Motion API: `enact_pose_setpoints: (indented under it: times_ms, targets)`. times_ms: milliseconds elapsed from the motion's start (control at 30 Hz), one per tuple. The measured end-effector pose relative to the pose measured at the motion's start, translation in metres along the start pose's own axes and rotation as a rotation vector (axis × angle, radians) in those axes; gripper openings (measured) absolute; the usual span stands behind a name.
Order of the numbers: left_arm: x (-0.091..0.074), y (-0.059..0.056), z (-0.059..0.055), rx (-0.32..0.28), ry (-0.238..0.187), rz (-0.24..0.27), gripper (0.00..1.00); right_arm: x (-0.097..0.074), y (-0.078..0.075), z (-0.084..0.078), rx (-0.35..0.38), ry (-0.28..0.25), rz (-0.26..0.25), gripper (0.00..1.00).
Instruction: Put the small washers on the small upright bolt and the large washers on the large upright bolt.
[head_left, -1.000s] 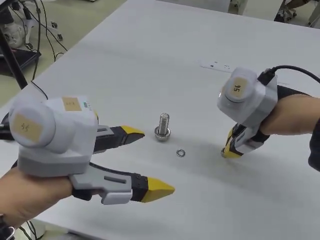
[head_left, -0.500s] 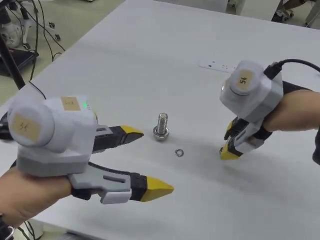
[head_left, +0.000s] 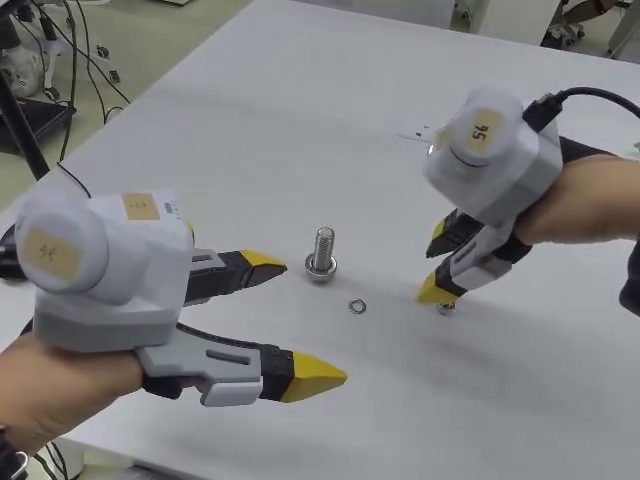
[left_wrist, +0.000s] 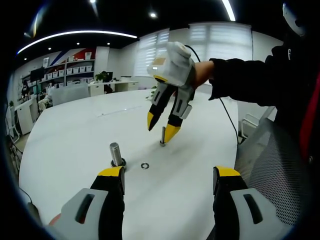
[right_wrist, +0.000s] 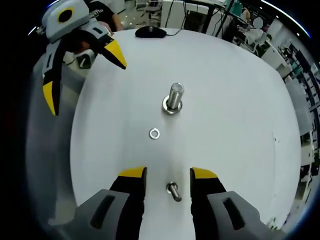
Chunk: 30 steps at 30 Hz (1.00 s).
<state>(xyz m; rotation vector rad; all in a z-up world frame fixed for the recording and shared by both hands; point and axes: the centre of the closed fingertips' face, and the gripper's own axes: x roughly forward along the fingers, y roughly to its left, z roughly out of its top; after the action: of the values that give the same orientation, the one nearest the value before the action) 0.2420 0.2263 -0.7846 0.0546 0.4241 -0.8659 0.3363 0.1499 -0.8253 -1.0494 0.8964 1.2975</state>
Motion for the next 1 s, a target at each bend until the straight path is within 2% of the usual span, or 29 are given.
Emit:
enact_pose_setpoints:
  times_ms: [133,300,533,800,1000]
  targets:
    - [0.0,0.001,0.001,0.001,-0.002,0.002,0.72,0.004,0.0,0.01,-0.023,-0.004,0.009,0.36]
    - [0.0,0.001,0.001,0.002,-0.004,0.002,0.72,0.01,0.008,0.024,-0.055,-0.008,0.027,0.36]
    - [-0.001,0.002,0.001,0.002,-0.006,0.008,0.72,0.024,0.015,0.034,-0.086,0.001,0.052,0.36]
    - [-0.002,0.002,0.0,-0.002,-0.005,0.01,0.72,0.04,0.02,0.039,-0.089,0.008,0.089,0.33]
    - [-0.003,0.003,0.0,-0.002,-0.007,0.013,0.72,0.051,0.022,0.036,-0.081,0.029,0.108,0.3]
